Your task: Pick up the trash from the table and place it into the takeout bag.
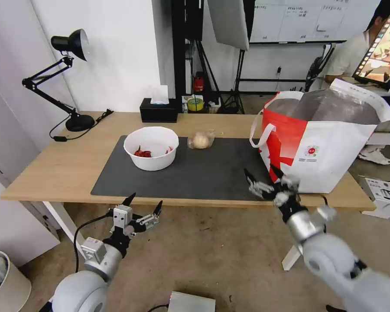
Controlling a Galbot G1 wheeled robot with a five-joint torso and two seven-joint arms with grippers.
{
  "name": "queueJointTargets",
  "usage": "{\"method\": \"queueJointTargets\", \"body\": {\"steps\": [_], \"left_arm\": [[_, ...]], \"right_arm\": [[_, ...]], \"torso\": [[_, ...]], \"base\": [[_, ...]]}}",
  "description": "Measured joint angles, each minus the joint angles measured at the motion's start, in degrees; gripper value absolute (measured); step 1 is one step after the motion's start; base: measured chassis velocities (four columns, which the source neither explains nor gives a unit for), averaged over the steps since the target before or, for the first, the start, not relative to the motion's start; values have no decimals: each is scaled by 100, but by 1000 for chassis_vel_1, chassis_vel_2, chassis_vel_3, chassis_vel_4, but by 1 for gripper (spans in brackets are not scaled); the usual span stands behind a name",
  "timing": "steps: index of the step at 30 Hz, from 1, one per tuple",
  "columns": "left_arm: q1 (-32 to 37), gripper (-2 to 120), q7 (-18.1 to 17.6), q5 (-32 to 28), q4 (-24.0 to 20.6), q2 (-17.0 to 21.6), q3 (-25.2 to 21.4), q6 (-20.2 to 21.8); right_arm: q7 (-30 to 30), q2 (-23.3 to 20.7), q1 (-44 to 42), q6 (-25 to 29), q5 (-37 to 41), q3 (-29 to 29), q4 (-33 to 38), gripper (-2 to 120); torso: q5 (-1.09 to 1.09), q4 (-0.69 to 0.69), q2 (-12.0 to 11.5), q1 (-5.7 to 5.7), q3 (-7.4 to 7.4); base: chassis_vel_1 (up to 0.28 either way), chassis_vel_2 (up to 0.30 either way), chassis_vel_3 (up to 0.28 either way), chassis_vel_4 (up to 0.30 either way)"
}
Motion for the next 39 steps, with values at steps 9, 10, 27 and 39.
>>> {"method": "queueJointTargets", "body": {"steps": [9,10,27,39], "left_arm": [[106,100,-13,12,-9,-46,-78,0],[106,100,-13,12,-9,-46,-78,0],[300,100,-21,99,7,-95,-179,-34],[269,100,-20,132,69,-210,-145,-60]], "right_arm": [[283,377,2172,-532,655,-1636,-1141,100],[283,377,2172,-532,655,-1636,-1141,100],[1505,2574,4667,-2259,914,-3064,-3803,100],[1115,3395,5599,-2632,866,-3487,-5485,100]], "torso": [[0,-1,0,0,0],[0,-1,0,0,0],[-2,2,0,1,-1],[-1,0,1,0,-1]], "base": [[0,0,0,0],[0,0,0,0],[0,0,0,0],[0,0,0,0]]}}
